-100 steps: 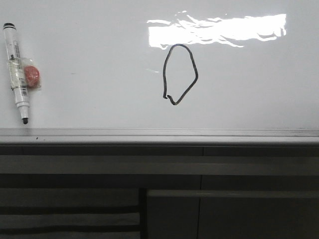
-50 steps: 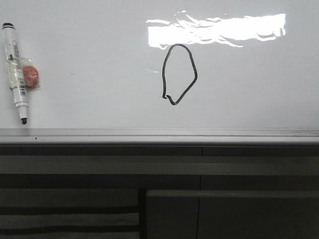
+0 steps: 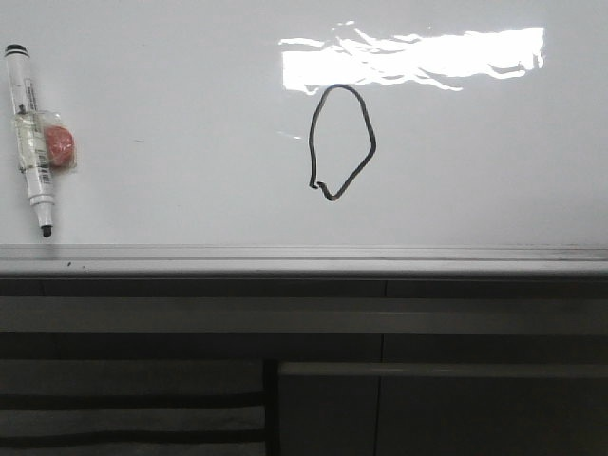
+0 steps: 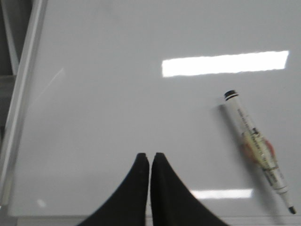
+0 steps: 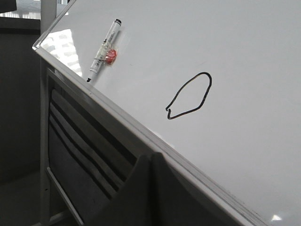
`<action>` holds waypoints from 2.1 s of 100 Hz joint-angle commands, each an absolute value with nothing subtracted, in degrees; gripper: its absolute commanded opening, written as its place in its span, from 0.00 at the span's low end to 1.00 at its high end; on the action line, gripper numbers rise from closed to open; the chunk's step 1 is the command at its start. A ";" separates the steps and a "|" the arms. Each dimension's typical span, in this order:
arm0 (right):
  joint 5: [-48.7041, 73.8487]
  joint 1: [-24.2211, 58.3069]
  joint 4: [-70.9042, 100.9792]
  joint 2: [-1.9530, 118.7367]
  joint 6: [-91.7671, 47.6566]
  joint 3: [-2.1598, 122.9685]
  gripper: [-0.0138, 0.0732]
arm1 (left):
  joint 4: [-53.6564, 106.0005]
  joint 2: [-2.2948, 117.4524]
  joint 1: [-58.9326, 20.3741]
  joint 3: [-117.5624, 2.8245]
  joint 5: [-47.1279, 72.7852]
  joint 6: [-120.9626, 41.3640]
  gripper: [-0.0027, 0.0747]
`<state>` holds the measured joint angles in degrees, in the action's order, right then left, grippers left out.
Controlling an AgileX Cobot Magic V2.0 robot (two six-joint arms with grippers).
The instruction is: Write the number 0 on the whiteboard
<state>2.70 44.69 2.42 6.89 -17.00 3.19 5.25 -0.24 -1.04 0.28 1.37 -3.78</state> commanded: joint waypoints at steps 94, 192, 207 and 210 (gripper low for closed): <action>-1.69 44.33 2.49 7.49 -16.85 4.62 0.07 | -1.72 -1.87 2.13 2.11 15.91 -3.54 0.01; 12.20 28.66 1.97 7.06 -16.85 -1.30 0.07 | -1.72 -1.87 2.13 2.11 15.87 -3.54 0.01; 16.85 19.19 2.51 2.65 -16.18 -1.40 0.07 | -1.72 -1.87 2.13 2.11 15.87 -3.54 0.01; 16.85 17.11 2.51 1.86 -14.88 -1.40 0.07 | -1.72 -1.87 2.13 2.11 15.87 -3.54 0.01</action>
